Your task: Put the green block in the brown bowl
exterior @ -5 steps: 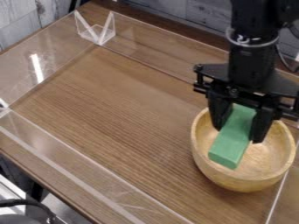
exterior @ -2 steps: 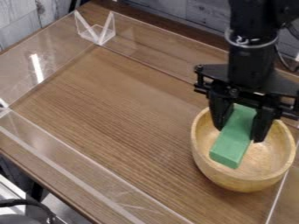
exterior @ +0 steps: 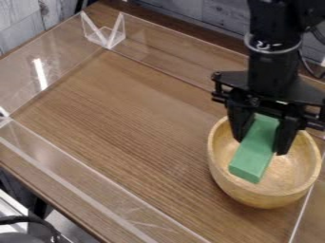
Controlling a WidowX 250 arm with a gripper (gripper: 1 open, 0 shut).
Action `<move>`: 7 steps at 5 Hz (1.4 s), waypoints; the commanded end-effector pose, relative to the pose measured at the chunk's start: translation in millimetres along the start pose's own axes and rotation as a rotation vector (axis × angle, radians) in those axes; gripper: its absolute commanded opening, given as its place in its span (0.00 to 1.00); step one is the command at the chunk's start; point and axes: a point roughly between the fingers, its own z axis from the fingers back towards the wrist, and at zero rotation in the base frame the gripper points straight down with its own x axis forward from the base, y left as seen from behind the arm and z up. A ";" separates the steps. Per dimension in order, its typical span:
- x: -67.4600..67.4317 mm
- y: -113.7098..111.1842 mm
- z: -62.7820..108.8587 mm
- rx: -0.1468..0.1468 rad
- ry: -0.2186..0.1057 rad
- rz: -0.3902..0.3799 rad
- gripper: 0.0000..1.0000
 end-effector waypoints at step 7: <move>7.5 1.8 -5.0 -0.025 -0.025 0.013 0.00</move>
